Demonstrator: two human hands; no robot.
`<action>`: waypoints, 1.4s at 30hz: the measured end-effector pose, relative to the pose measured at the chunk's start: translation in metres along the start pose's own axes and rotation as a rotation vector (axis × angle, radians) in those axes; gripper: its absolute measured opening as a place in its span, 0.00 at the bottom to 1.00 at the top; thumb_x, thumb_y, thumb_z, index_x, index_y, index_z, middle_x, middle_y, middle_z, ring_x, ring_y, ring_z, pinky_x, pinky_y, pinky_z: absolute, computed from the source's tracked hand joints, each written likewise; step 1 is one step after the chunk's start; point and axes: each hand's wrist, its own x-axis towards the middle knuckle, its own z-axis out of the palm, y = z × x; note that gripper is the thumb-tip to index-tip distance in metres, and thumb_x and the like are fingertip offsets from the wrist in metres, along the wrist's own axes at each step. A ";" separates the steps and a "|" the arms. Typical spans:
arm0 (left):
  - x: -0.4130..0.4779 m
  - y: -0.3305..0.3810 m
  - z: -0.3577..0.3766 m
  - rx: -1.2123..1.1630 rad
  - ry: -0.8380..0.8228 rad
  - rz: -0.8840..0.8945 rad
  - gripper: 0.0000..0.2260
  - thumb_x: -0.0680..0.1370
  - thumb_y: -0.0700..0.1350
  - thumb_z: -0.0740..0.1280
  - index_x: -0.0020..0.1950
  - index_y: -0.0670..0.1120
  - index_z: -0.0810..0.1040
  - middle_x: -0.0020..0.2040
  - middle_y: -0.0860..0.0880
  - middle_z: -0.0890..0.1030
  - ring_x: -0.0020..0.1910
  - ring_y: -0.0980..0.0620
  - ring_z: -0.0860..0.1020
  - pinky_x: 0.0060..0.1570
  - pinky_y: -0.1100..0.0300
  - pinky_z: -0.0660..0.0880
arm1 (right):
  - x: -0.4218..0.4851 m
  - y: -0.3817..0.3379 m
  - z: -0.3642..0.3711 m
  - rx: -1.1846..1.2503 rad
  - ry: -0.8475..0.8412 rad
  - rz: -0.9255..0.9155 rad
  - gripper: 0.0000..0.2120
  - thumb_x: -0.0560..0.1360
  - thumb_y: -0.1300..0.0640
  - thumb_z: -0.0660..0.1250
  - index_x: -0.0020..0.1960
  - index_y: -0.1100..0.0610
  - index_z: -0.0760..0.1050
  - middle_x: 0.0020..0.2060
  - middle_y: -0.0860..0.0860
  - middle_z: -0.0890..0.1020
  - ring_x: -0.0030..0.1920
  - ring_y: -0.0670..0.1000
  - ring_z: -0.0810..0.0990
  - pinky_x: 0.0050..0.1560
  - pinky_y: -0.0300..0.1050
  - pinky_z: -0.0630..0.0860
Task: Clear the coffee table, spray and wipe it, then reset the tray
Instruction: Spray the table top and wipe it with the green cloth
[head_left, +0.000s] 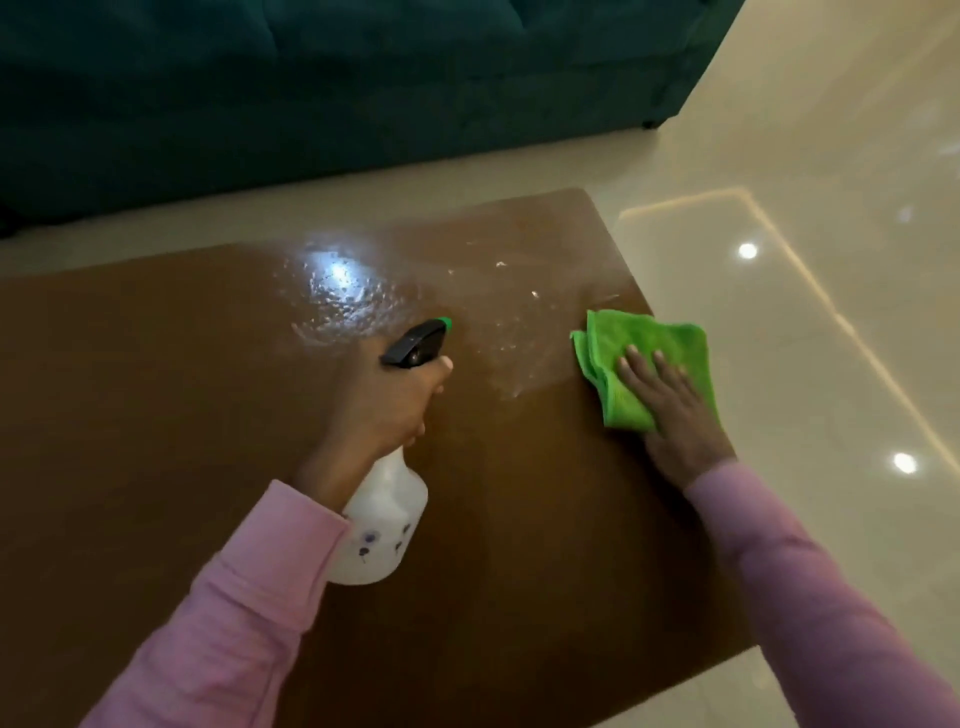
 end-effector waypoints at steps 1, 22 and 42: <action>0.006 0.003 0.005 0.002 0.020 0.012 0.06 0.77 0.46 0.69 0.45 0.44 0.79 0.42 0.39 0.83 0.20 0.50 0.73 0.26 0.58 0.72 | -0.011 0.002 0.000 0.001 -0.037 -0.016 0.39 0.64 0.55 0.48 0.76 0.51 0.52 0.75 0.46 0.52 0.76 0.54 0.49 0.75 0.52 0.46; -0.006 0.009 0.004 0.087 0.216 0.123 0.16 0.71 0.52 0.68 0.37 0.39 0.76 0.29 0.36 0.74 0.28 0.34 0.75 0.28 0.38 0.74 | 0.230 -0.159 -0.015 -0.079 -0.029 -0.350 0.32 0.77 0.59 0.58 0.78 0.50 0.51 0.78 0.49 0.50 0.78 0.54 0.48 0.76 0.50 0.44; -0.049 -0.035 -0.046 0.002 0.049 0.066 0.06 0.77 0.46 0.68 0.40 0.50 0.77 0.27 0.51 0.76 0.25 0.57 0.73 0.28 0.60 0.73 | 0.226 -0.326 0.021 -0.155 -0.057 -0.427 0.31 0.78 0.52 0.57 0.78 0.50 0.49 0.78 0.48 0.50 0.77 0.57 0.47 0.76 0.55 0.44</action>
